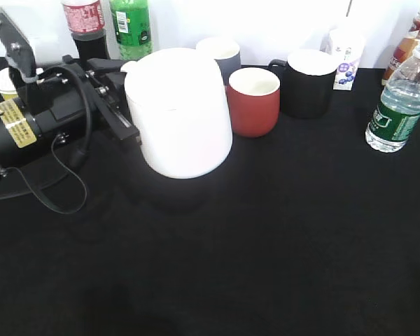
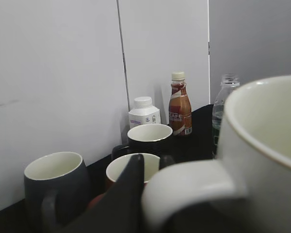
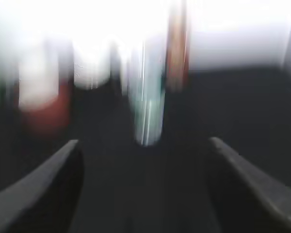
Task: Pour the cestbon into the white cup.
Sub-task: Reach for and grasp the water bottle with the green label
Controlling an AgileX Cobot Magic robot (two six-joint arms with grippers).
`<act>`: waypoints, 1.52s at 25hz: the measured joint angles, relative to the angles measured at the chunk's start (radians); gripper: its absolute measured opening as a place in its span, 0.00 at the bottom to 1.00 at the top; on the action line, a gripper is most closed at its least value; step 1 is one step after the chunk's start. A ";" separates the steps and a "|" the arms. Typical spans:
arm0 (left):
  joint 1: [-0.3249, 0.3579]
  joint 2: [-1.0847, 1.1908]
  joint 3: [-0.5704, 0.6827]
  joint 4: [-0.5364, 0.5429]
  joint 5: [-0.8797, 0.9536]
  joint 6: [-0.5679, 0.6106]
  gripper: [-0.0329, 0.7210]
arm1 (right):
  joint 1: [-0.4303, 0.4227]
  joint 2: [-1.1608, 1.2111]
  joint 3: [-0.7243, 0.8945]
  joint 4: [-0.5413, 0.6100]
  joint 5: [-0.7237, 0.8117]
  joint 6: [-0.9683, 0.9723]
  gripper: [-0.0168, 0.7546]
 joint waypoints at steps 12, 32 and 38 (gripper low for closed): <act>0.000 0.000 0.000 -0.005 0.024 0.000 0.12 | 0.000 0.845 0.074 -0.048 -0.895 -0.031 0.78; 0.000 0.000 0.000 -0.008 0.054 0.000 0.12 | 0.001 1.602 0.141 -0.405 -1.559 0.170 0.82; 0.000 0.000 0.000 -0.008 0.068 0.000 0.12 | 0.001 1.739 0.019 -0.395 -1.637 0.151 0.82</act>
